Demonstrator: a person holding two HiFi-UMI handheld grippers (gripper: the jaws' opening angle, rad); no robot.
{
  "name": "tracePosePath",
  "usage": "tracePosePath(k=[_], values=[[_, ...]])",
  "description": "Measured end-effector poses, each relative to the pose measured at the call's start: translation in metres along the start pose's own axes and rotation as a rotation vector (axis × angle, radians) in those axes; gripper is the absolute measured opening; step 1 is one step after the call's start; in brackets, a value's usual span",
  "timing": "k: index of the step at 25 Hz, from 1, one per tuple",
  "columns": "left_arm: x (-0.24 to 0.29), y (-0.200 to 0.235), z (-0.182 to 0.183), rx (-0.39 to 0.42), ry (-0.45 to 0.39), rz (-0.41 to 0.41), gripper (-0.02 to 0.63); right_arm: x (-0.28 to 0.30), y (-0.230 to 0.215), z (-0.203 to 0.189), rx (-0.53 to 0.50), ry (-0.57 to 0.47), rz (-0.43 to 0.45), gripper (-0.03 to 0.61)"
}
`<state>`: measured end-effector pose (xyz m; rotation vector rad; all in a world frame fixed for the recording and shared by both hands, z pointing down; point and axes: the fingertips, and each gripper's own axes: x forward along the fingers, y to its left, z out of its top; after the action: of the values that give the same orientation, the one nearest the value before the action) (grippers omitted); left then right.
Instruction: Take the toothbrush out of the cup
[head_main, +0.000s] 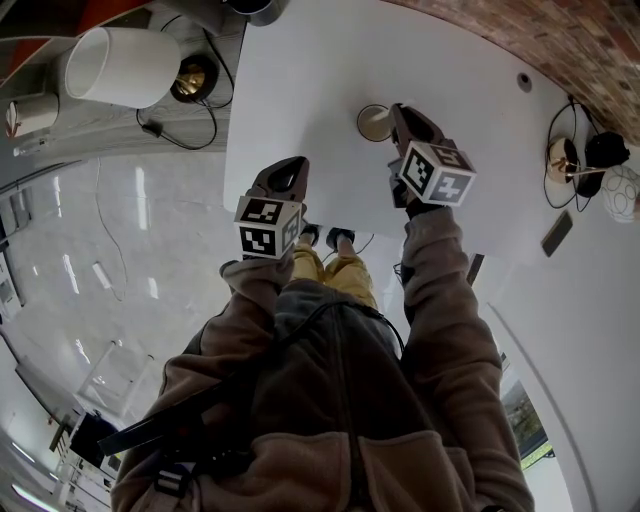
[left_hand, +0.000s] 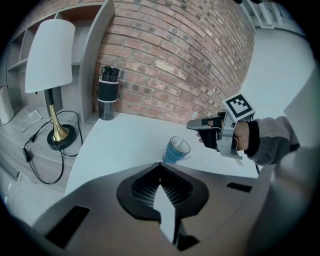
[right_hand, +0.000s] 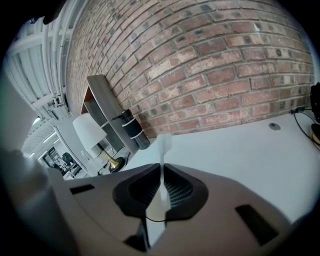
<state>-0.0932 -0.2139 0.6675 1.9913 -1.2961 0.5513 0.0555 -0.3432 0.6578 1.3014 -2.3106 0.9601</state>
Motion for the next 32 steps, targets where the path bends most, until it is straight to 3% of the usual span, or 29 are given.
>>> tracePosePath(k=[8, 16, 22, 32], values=[[-0.020, -0.023, 0.045, 0.047, -0.100, -0.018, 0.004, -0.070, 0.030, 0.061, -0.071, -0.167, -0.002, 0.021], [-0.064, -0.059, 0.137, 0.144, -0.324, -0.024, 0.005, -0.158, 0.065, 0.133, -0.172, -0.352, -0.037, 0.021], [-0.103, -0.090, 0.189, 0.190, -0.461, -0.066, 0.003, -0.215, 0.088, 0.166, -0.202, -0.438, -0.047, 0.021], [-0.158, -0.134, 0.254, 0.260, -0.609, -0.118, 0.003, -0.276, 0.128, 0.209, -0.296, -0.558, -0.038, 0.021]])
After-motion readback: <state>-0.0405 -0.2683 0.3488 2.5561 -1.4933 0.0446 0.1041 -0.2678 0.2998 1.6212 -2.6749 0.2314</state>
